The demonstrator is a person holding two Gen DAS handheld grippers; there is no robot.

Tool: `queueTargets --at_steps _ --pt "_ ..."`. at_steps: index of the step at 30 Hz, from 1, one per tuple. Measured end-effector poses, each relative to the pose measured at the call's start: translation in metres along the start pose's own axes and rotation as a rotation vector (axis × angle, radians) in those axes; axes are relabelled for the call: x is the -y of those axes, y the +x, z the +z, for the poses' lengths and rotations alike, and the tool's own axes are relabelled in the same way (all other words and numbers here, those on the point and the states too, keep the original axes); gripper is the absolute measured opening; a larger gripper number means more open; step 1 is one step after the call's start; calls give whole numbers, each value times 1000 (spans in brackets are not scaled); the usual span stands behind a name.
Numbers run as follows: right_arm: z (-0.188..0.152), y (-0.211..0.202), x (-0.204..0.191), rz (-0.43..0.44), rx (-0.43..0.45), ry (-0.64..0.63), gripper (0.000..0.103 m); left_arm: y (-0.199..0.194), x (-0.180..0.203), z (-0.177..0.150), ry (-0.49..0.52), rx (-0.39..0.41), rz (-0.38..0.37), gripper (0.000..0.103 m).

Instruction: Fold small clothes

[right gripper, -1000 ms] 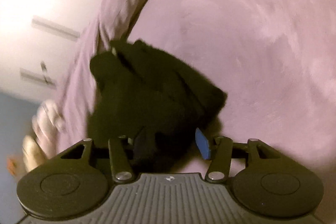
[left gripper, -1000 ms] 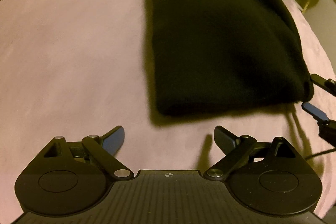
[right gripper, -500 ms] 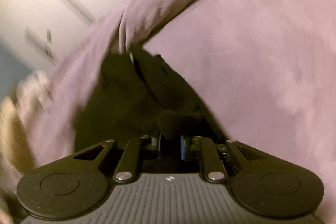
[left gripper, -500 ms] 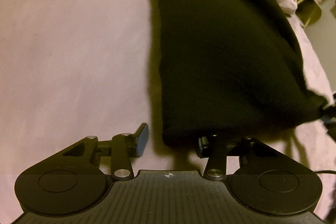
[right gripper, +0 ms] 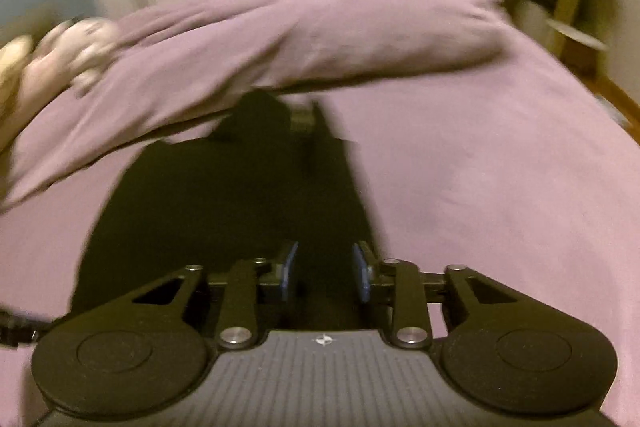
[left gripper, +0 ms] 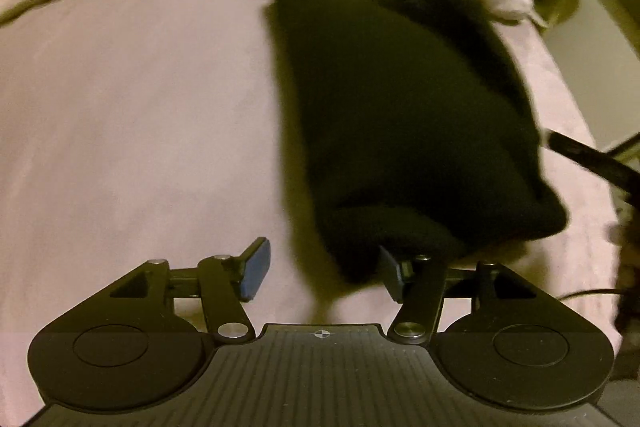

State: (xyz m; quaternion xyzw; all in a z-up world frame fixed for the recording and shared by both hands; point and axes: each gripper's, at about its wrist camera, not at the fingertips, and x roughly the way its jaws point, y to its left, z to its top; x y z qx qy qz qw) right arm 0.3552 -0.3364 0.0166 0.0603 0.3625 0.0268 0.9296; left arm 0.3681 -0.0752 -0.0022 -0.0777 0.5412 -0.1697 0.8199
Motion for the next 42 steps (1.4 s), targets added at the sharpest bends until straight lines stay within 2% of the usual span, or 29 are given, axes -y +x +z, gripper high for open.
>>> queueTargets --at_steps 2,4,7,9,10,11,12,13,15,16,17,19,20,24,27,29,32,35,38,39,41,42 --pt "7 15 -12 21 2 -77 27 -10 9 5 39 31 -46 72" --pt "11 37 -17 29 -19 -117 27 -19 11 10 62 58 -50 85" --pt "9 64 -2 -41 -60 -137 24 -12 8 23 78 90 -9 88" --pt "12 62 11 -38 -51 -70 24 1 -2 33 43 97 -13 88" --pt "13 57 13 -78 -34 -60 24 11 -5 42 5 90 -25 88" --pt "14 52 16 -168 -18 -79 29 20 -12 49 -53 80 -41 88" --pt "12 51 23 -172 -11 -56 31 28 -18 55 -102 79 -76 88" --pt "12 49 34 -137 -25 15 31 37 -24 60 -148 76 -135 88" --pt "10 49 54 -42 -72 132 34 52 -30 68 -204 57 -186 90" --pt "10 50 59 -13 -85 143 42 60 -31 71 -218 53 -225 92" --pt "8 52 63 -1 -100 146 57 67 -32 73 -237 43 -239 92" --pt "5 63 73 57 -142 185 69 78 -32 76 -264 28 -263 98" --pt "4 69 80 86 -162 220 72 86 -30 79 -266 19 -266 98" --pt "2 97 103 209 -228 411 74 99 -30 81 -276 -5 -295 99" --pt "9 87 116 275 -148 499 77 100 -32 81 -268 -6 -312 98" --pt "11 82 120 321 -111 521 88 100 -35 78 -269 -4 -323 98" --pt "11 88 113 366 -148 483 91 104 -36 79 -278 -6 -336 98" --pt "5 104 101 350 -225 420 92 107 -37 78 -287 -12 -346 100" --pt "0 118 101 383 -225 476 94 114 -40 78 -305 -25 -366 100" --pt "1 120 98 381 -210 476 90 116 -41 78 -316 -26 -372 100" --pt "1 124 93 381 -216 487 68 120 -44 77 -344 -17 -385 99" --pt "2 126 90 388 -223 489 63 120 -43 77 -342 -5 -380 97"
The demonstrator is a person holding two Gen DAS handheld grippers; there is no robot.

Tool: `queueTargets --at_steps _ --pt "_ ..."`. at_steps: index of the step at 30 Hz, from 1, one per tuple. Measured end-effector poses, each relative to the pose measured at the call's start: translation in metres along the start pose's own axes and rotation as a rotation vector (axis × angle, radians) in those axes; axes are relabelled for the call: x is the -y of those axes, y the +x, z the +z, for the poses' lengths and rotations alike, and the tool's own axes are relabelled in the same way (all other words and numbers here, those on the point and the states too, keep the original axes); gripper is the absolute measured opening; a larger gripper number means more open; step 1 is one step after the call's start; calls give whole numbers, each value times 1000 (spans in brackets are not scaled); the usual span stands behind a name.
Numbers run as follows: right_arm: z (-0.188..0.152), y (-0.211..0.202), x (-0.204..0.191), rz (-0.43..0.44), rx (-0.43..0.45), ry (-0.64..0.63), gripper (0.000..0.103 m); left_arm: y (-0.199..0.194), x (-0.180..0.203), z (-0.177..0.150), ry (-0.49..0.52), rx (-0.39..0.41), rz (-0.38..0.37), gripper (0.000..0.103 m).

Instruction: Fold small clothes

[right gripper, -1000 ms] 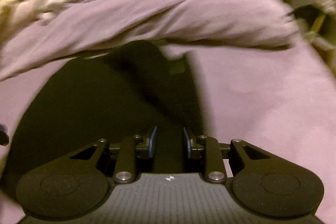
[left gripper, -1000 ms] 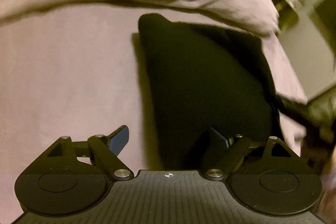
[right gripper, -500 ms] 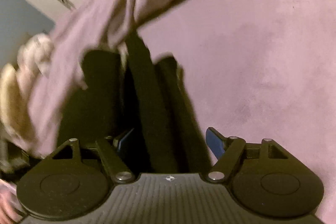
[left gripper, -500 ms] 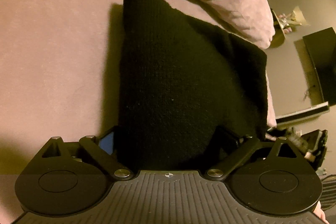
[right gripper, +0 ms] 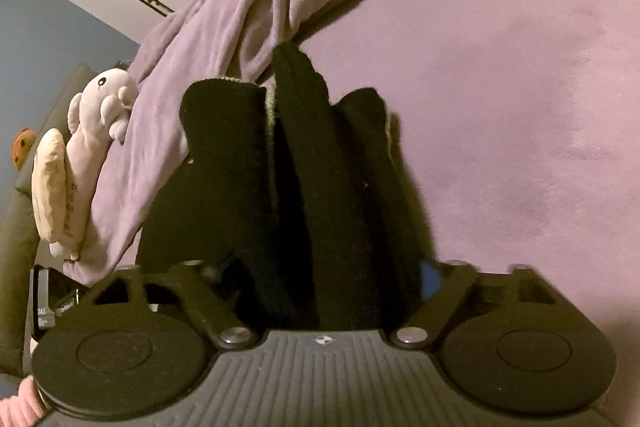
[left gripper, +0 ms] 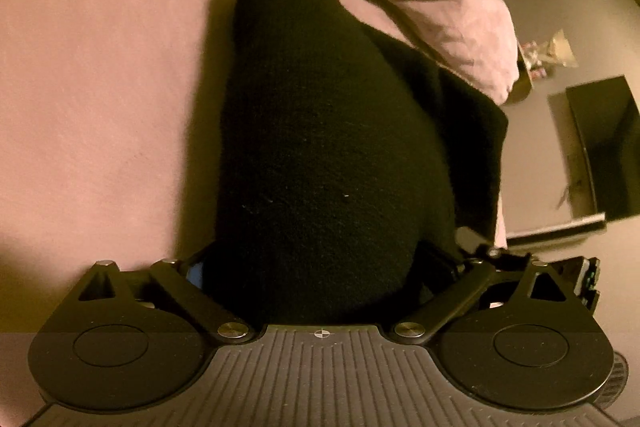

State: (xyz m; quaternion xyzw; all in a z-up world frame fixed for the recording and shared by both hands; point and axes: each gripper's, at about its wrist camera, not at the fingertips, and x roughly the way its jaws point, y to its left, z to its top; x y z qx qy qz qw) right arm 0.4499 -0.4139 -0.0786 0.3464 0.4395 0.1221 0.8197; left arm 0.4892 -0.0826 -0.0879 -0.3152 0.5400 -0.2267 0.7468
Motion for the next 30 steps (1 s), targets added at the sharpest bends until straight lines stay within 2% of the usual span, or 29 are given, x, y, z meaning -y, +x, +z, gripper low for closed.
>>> queueTargets --at_steps 2,6,7,8,11,17,22,26,27,28,30 --pt "3 -4 1 -12 -4 -16 62 0 5 -2 34 20 14 93" --pt "7 7 -2 -33 -9 21 69 -3 2 -6 27 52 1 85" --pt "7 9 -6 -45 0 31 68 -5 1 -7 21 62 -2 80" --pt "6 10 -11 -47 3 22 60 -9 2 -8 21 75 -10 78" --pt "-1 -1 -24 -39 34 -5 53 -24 2 -10 8 99 -42 70" --pt "-8 -6 -65 39 36 -30 51 -67 6 -6 46 172 -47 68" --pt "-8 27 -104 88 29 -60 51 -113 -13 5 46 254 32 68" --pt "-16 55 -126 104 5 -64 53 -140 -38 11 43 283 141 69" --pt "-19 60 -129 83 -5 -72 56 -143 -45 12 32 278 163 72" --pt "-21 62 -135 21 0 -109 62 -146 -54 11 7 270 192 75" --pt "-26 56 -144 -69 28 -180 65 -148 -61 10 -2 261 250 77"
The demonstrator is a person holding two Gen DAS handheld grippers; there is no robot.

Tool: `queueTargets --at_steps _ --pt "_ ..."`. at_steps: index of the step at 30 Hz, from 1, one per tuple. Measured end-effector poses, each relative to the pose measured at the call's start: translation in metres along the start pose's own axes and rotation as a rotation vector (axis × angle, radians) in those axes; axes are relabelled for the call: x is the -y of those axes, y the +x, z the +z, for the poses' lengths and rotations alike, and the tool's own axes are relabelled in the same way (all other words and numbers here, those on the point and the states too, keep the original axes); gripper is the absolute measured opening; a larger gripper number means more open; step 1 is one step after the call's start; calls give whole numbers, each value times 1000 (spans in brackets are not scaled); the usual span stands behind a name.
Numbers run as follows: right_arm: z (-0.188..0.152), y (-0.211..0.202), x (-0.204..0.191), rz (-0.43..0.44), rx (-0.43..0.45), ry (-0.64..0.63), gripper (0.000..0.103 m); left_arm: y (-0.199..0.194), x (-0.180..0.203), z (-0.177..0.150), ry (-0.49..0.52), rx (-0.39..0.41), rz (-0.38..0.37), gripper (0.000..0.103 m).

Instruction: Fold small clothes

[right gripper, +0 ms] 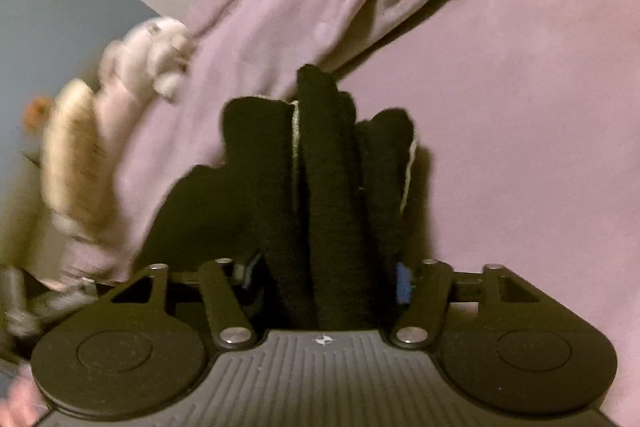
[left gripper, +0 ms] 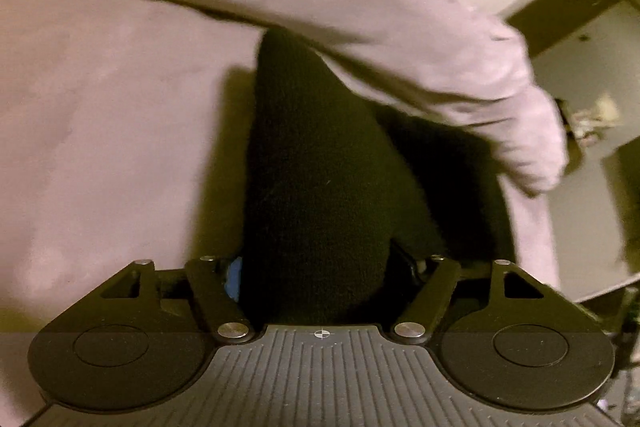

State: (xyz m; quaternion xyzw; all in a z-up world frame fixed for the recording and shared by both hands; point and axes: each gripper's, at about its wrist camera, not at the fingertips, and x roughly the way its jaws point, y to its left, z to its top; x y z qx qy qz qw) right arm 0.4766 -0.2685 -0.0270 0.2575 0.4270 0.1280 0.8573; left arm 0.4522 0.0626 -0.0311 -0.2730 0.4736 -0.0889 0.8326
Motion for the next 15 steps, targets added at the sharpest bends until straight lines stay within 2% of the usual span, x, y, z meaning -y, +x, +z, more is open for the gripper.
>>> queueTargets --at_steps 3,5,7,9,12,14,15 --pt "-10 -28 -13 -111 62 -113 65 -17 0 -8 92 25 82 79" --pt "-22 -50 -32 -186 136 -239 65 -27 10 -13 149 51 131 84" --pt "-30 -59 -54 -223 197 -340 63 -35 15 -16 182 71 187 86" --pt "-35 -56 -71 -224 226 -408 53 -35 20 -16 207 72 218 88" --pt "-37 -31 -101 -226 234 -512 45 -22 31 -10 212 71 251 89" --pt "-35 -9 -109 -259 216 -563 38 -14 34 -10 206 65 247 93" --pt "-35 3 -112 -309 218 -592 36 -9 33 -9 208 61 255 95"
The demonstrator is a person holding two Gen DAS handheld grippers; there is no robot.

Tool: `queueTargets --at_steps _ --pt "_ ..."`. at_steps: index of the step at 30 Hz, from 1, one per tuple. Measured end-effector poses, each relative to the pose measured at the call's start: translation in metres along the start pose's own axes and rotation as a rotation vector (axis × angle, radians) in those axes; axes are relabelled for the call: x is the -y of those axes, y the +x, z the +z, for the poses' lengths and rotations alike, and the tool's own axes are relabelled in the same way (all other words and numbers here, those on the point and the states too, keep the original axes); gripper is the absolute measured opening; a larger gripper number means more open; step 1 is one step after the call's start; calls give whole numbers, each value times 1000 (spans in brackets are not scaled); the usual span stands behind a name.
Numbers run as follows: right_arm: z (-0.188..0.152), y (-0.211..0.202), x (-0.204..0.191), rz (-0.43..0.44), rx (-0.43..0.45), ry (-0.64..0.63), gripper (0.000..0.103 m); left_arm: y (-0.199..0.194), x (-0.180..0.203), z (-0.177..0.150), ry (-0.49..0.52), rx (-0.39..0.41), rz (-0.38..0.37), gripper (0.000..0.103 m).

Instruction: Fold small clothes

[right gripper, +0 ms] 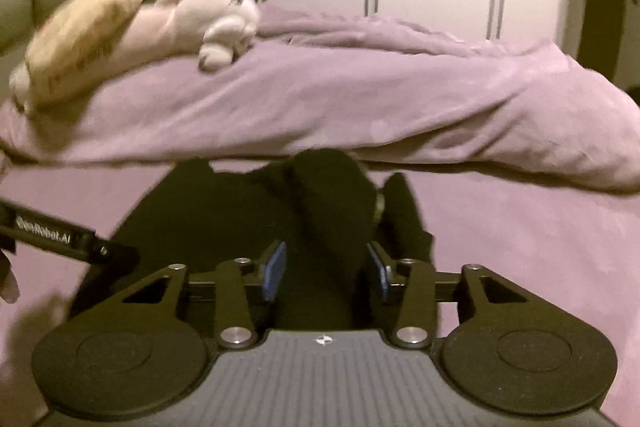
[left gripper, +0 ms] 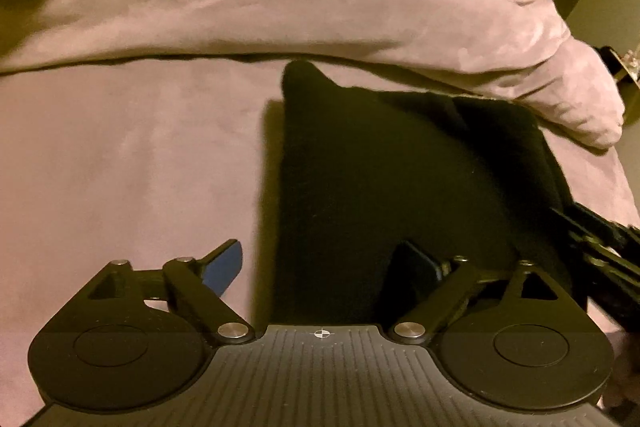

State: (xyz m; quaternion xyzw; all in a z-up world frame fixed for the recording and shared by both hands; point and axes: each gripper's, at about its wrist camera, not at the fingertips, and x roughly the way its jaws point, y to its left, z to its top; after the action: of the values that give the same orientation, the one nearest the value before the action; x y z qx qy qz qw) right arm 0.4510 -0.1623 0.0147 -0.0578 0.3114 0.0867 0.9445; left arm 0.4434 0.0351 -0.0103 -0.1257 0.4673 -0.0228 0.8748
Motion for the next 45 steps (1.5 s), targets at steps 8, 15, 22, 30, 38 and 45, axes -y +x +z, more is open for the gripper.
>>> queueTargets --at_steps 8,15,22,30,38,45 --pt "2 63 1 -105 -92 -85 37 29 9 15 23 -25 17 101" --pt "-4 77 4 -118 -98 -82 44 47 19 25 33 -25 30 102" --pt "-15 82 15 -83 -46 -62 49 69 22 30 17 -37 42 103" --pt "-18 88 20 -59 -10 -49 52 82 17 19 27 44 9 103" --pt "-26 -4 34 -39 -65 80 69 11 -2 -12 -43 47 -24 103" --pt "-89 -56 30 -74 -127 33 74 -11 -14 -73 -43 -14 -1 103"
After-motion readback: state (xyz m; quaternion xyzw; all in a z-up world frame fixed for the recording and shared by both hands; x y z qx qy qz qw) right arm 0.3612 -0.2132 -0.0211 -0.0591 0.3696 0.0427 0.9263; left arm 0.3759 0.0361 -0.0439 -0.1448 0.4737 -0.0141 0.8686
